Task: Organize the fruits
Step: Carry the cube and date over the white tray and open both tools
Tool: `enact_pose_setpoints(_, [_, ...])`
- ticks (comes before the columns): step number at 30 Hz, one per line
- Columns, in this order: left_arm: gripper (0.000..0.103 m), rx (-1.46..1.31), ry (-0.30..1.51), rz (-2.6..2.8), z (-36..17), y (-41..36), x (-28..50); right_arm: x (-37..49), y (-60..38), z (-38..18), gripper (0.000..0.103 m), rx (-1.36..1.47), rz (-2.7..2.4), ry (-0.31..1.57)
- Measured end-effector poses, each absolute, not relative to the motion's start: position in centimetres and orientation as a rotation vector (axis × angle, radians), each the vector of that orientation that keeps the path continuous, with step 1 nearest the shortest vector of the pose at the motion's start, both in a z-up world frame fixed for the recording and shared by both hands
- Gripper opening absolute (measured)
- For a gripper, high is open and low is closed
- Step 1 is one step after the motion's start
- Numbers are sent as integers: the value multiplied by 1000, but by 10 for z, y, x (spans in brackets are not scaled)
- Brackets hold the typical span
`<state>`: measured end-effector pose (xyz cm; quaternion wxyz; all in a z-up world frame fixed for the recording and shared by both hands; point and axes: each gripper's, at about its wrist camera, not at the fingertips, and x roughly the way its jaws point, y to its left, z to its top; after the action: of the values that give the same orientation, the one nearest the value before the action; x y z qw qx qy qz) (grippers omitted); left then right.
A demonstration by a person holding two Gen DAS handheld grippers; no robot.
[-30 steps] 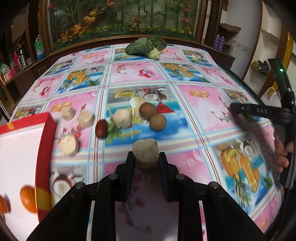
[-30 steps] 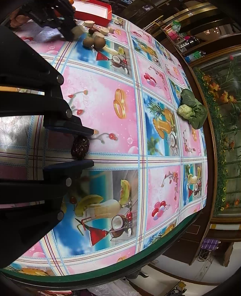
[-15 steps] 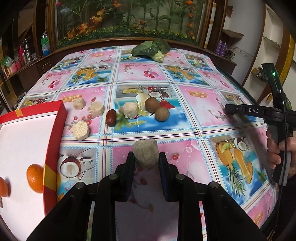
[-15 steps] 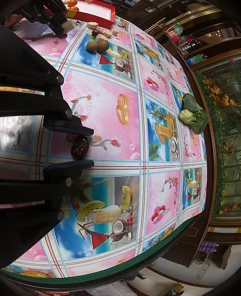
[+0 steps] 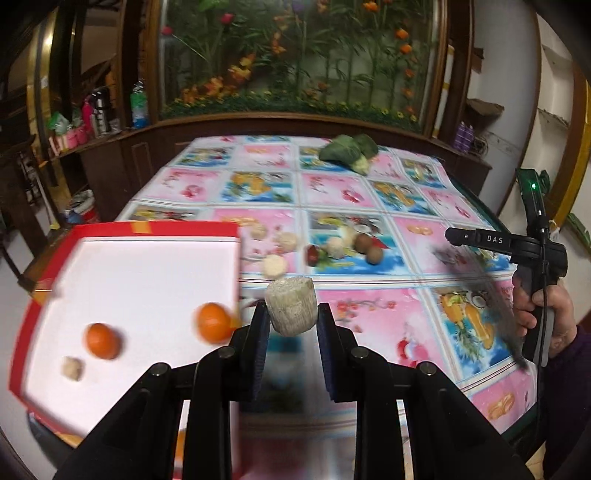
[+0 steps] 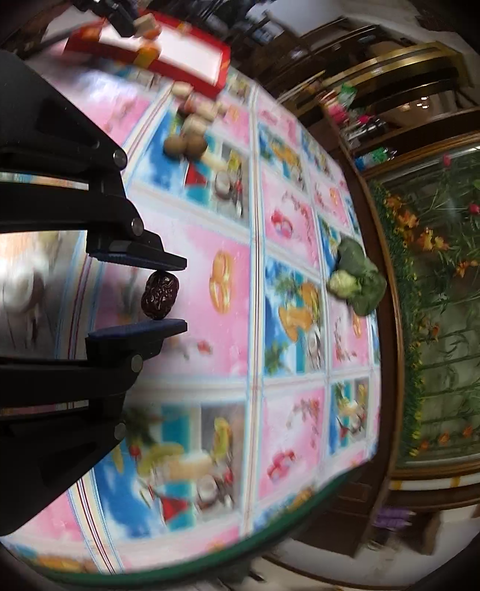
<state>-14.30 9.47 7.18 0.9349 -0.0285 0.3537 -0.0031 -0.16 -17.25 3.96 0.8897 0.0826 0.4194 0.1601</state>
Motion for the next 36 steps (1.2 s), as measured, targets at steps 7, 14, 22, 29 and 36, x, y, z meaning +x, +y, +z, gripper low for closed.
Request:
enact_pose_setpoints(7, [25,-98,690,93,77,145,-164,-19,-89,56,29,279,561,829])
enact_pose_setpoints(14, [25,-123,660,231,77,198,-188,-50,45,64,29,290,875,831])
enact_pose_setpoints(22, [25,-145,706,338,58,240,-203,-67,162,46,29,90,920,916])
enact_pose_setpoints(29, [25,-169,756,373,43,255,-201,-72,186,28,29,-57,887,950])
enact_pose_setpoints(36, [46,-166,797,407,34,257,-204,-73,180,28,30,-68,928,976])
